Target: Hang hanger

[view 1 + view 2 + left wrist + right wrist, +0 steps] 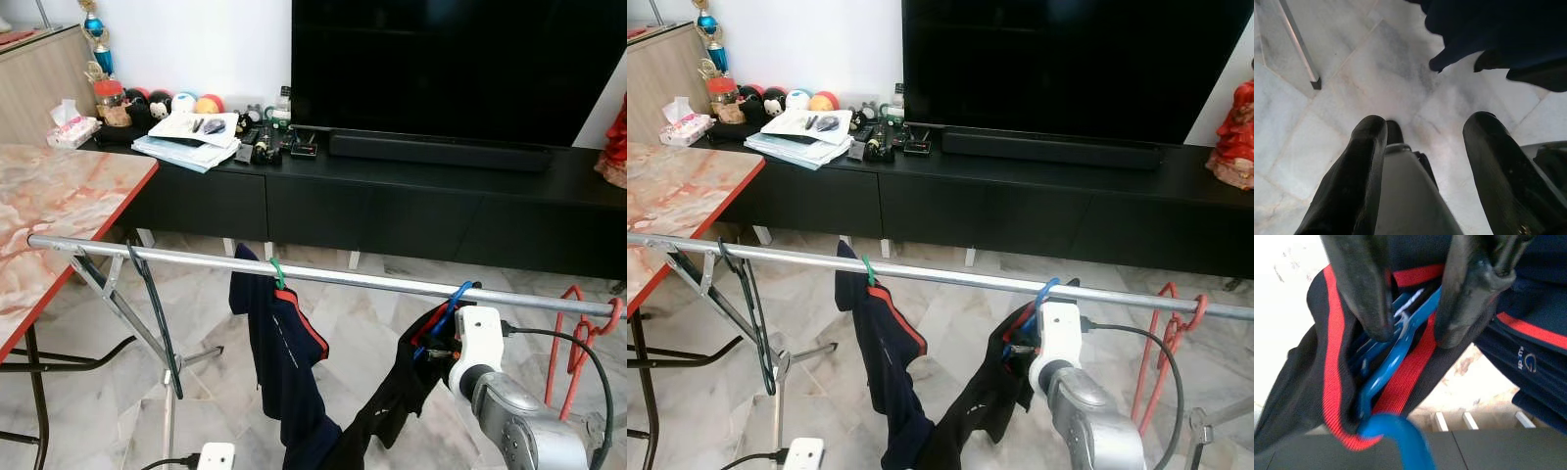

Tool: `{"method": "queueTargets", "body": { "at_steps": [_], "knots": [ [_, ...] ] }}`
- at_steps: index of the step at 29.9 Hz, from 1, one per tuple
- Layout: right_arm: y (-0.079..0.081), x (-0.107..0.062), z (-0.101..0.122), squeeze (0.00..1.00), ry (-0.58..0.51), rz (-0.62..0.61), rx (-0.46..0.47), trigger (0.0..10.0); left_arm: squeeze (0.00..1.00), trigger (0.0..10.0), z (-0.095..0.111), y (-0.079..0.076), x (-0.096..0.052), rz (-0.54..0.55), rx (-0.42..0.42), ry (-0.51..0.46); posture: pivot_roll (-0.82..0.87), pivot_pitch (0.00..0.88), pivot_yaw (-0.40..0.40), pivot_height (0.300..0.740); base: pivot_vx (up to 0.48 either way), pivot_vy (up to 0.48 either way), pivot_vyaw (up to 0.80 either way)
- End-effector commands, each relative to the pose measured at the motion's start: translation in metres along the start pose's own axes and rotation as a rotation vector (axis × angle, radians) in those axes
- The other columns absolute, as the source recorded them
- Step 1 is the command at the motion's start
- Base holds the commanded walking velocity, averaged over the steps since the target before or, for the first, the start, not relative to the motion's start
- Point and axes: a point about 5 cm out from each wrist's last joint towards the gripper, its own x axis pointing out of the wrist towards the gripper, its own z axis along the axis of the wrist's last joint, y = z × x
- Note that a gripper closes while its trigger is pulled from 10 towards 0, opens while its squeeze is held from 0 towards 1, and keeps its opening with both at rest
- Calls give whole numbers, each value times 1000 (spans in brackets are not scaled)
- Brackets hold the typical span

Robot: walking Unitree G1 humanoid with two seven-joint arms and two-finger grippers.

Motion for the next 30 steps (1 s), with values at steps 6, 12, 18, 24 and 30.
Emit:
{"method": "queueTargets", "body": {
  "at_steps": [6, 12, 18, 24, 30],
  "knots": [
    [-5, -3, 1, 0, 4, -29, -13, 10000, 0, 10000, -9, 16, -3, 14, 4, 26, -4, 36, -34, 740, 0, 0, 0],
    [-7, 1, -2, 1000, 20, -40, -4, 10000, 0, 10000, -7, 28, -4, 20, -2, 23, -7, 33, -35, 740, 0, 0, 0],
    [-14, 7, -9, 0, 50, -100, -12, 10000, 0, 10000, -13, 52, -9, 48, 0, 30, -1, 34, -37, 740, 0, 0, 0],
    [-15, 12, -7, 0, 41, -103, -19, 10000, 0, 10000, -11, 65, -11, 112, 0, 4, 3, 36, -36, 740, 0, 0, 0],
    [-18, 20, 1, 0, 1, -148, -40, 10000, 0, 10000, -30, 80, -20, 122, -8, 19, 9, 34, -36, 740, 0, 0, 0]
  ]
}}
